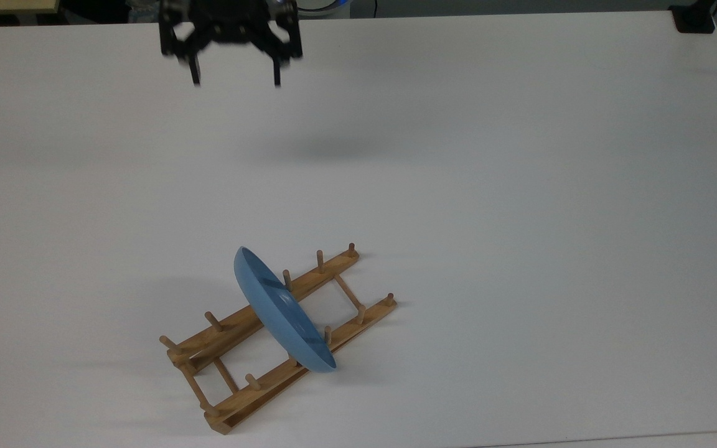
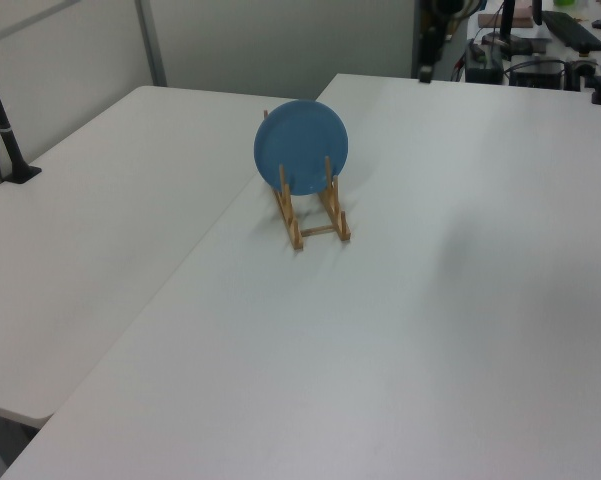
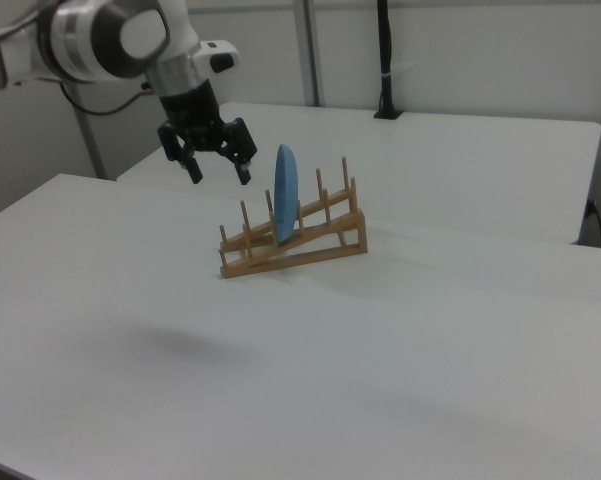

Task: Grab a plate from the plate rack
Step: 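Move the open gripper down toward the rim of the blue plate, then close the gripper on the rim of the blue plate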

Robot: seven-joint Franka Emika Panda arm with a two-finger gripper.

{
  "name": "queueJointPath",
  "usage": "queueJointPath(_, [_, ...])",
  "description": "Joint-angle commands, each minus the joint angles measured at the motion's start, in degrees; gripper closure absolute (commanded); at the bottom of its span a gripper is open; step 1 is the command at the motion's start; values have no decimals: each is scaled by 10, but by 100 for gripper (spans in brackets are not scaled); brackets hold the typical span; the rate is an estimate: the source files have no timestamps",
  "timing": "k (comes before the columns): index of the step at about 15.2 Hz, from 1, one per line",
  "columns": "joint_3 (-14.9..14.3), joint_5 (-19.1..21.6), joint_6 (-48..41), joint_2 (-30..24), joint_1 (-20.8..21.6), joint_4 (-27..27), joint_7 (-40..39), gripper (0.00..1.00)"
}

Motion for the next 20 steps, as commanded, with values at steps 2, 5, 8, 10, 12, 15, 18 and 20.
queueJointPath(2, [-3, -9, 159, 71, 26, 6, 16, 3])
queueJointPath(5, [-3, -68, 248, 114, 31, 6, 97, 22])
queueJointPath(8, [-3, -130, 328, 168, 31, 24, 184, 41])
queueJointPath(10, [-3, -147, 334, 183, 33, 27, 210, 42])
queueJointPath(12, [-3, -156, 342, 184, 33, 27, 220, 43])
queueJointPath(15, [-5, -156, 349, 184, 32, 27, 221, 53])
queueJointPath(18, [-9, -156, 349, 181, 31, 27, 221, 65])
queueJointPath(20, [-10, -157, 350, 181, 30, 28, 220, 74])
